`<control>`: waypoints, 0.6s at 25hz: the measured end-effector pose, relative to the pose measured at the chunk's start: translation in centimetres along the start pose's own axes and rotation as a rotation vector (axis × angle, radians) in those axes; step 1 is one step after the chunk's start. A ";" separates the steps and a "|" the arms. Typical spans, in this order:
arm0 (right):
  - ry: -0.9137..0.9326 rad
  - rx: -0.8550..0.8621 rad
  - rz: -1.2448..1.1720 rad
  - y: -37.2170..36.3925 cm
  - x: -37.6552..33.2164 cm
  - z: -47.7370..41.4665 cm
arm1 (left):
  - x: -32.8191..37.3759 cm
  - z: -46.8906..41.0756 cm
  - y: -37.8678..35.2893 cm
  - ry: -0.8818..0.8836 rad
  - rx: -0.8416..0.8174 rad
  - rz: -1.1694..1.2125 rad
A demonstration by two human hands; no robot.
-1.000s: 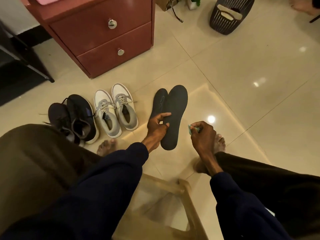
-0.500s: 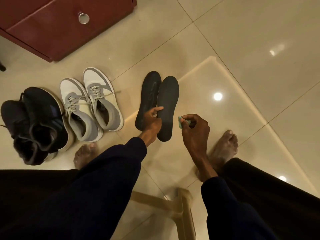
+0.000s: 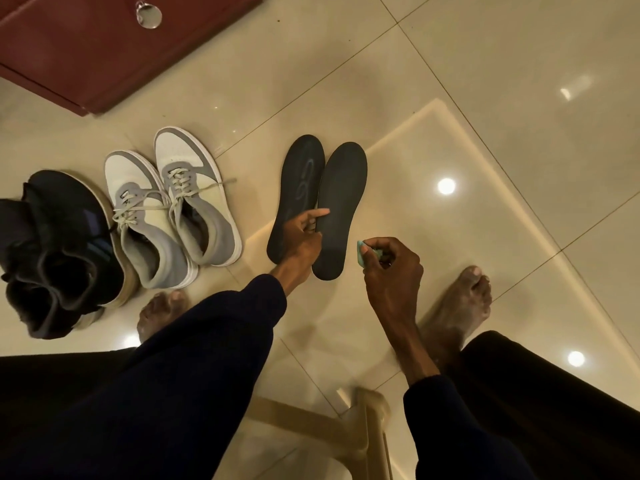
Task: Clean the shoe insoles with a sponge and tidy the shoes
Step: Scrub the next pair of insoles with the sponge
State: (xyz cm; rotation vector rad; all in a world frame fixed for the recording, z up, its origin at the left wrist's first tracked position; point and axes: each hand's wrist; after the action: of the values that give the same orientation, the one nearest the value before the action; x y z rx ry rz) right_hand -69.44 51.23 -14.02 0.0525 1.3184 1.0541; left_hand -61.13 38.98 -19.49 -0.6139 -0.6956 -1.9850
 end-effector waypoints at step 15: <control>-0.007 -0.034 -0.059 -2.2 -0.1 0.3 | 2.3 -5.3 7.8 -0.135 0.304 -0.070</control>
State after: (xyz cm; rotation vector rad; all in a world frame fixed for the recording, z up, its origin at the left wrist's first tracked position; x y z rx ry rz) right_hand -67.92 50.08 -15.07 -0.0078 1.2878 1.0253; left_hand -56.13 30.68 -19.97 -0.5484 -1.0906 -1.8622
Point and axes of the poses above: each hand's wrist, its own z-axis away from the middle knuckle, its own y-axis out of the back of the hand, x = y × z, and after that the axes turned 1 degree about z, right-handed
